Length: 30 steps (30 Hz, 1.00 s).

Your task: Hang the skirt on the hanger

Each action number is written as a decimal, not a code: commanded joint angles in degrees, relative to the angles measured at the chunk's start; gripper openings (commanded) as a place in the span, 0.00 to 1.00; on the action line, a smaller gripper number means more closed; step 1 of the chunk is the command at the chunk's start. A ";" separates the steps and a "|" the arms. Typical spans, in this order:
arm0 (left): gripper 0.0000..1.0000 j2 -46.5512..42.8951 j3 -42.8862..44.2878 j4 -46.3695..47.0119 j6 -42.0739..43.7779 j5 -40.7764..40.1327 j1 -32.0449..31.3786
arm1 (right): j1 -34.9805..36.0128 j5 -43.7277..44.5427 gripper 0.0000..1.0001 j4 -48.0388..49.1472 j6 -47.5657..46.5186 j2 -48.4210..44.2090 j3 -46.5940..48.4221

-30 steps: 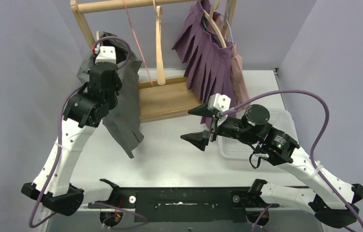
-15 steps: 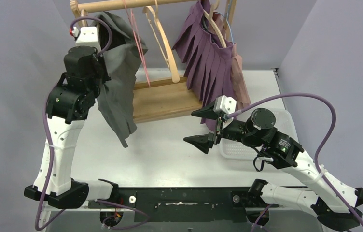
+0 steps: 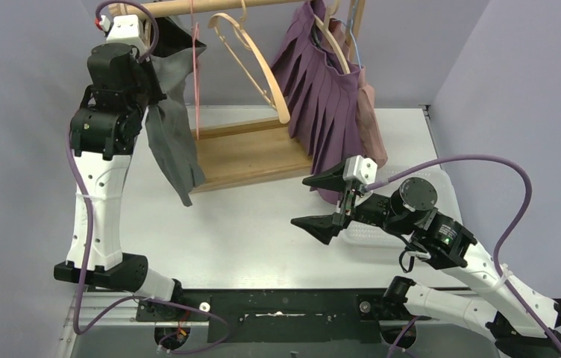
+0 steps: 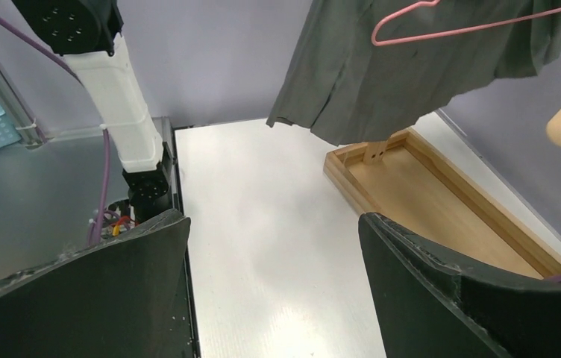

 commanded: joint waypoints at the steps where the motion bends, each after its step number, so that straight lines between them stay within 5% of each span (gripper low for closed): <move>1: 0.00 0.93 3.09 8.34 -3.13 8.07 2.40 | 0.44 0.04 0.87 4.93 1.40 -2.52 -1.01; 14: 0.00 1.64 1.46 12.51 -5.51 17.10 5.27 | 0.42 0.92 0.88 4.67 0.21 -7.05 -4.52; 25: 0.01 1.06 -1.76 9.66 -6.40 14.94 7.12 | 0.49 1.63 0.89 4.04 -1.78 -6.76 -5.36; 30: 0.22 -1.06 -3.24 9.62 -6.76 15.29 7.12 | 0.42 5.31 0.89 1.20 1.67 -5.00 -2.78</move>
